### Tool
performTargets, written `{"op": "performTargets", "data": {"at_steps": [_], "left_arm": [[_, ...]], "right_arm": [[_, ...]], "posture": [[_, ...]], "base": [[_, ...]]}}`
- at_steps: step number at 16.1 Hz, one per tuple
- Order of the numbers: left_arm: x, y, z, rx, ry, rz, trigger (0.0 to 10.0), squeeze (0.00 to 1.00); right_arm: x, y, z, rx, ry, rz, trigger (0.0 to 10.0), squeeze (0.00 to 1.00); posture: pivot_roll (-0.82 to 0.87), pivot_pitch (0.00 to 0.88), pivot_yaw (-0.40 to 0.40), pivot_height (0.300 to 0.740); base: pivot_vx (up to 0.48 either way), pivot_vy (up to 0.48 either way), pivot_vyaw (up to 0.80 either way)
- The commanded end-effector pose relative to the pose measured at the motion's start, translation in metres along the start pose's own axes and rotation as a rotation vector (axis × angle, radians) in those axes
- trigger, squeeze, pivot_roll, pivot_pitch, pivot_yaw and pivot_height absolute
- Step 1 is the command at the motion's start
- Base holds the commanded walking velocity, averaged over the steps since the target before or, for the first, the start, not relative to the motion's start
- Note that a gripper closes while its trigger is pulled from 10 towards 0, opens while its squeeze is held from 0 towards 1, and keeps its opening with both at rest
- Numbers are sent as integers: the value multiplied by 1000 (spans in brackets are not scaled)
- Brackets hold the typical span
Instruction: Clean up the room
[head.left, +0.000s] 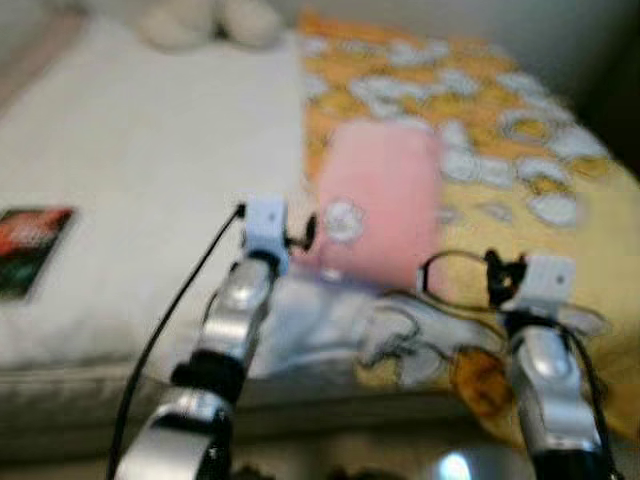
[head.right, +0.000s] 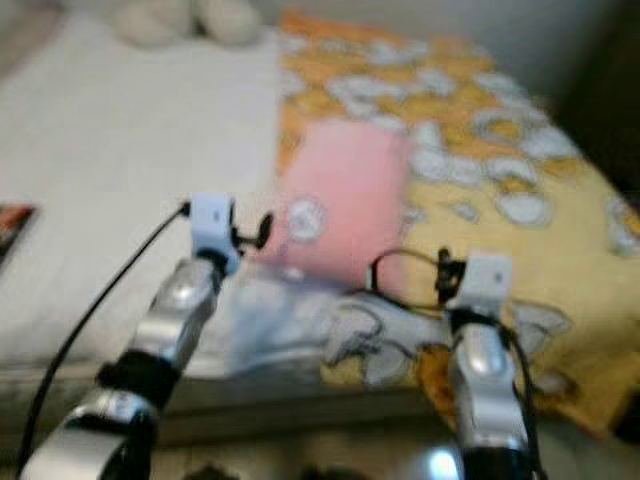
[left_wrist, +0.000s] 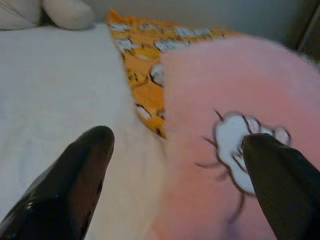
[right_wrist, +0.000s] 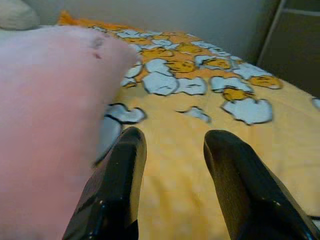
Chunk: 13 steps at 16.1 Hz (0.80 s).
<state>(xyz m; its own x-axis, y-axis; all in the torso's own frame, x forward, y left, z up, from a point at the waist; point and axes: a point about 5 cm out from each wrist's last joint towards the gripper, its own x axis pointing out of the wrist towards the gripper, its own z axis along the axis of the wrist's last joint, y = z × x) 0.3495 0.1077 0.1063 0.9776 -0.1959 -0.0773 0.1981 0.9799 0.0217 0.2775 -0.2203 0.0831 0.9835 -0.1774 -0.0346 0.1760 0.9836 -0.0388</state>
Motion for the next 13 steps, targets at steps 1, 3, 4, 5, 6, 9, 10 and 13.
{"op": "performTargets", "data": {"at_steps": [1,3,4,5,6,9,10,13], "left_arm": [[4,-3,7,15,-27,1,10000,0],[2,5,11,-37,-76,41,10000,1000],[5,10,9,11,-35,95,10000,1000],[6,13,8,16,-25,118,10000,1000],[5,17,7,7,-22,139,10000,1000],[1,23,3,-1,-26,159,10000,1000],[0,21,2,-32,-17,117,10000,1000],[3,22,11,10,-62,137,10000,0]], "right_arm": [[1,0,3,-19,-19,3,10000,0],[4,14,4,-35,-22,34,10000,0],[5,18,5,-34,-28,37,10000,192],[5,23,7,-17,-38,60,10000,1000],[5,27,9,-7,-51,83,10000,1000],[5,32,7,1,-41,101,10000,1000],[6,33,5,14,-30,105,10000,1000],[6,40,2,-8,-23,140,10000,0]], "posture": [[16,0,-17,740],[22,0,-21,740],[26,0,-24,740],[28,0,-25,740],[35,0,-29,740],[48,0,-37,740],[51,0,-39,740],[55,0,-42,740]], "base": [[0,0,0],[0,0,0],[0,0,0],[0,0,0],[0,0,0],[0,0,0],[0,0,0],[480,0,0]]}}
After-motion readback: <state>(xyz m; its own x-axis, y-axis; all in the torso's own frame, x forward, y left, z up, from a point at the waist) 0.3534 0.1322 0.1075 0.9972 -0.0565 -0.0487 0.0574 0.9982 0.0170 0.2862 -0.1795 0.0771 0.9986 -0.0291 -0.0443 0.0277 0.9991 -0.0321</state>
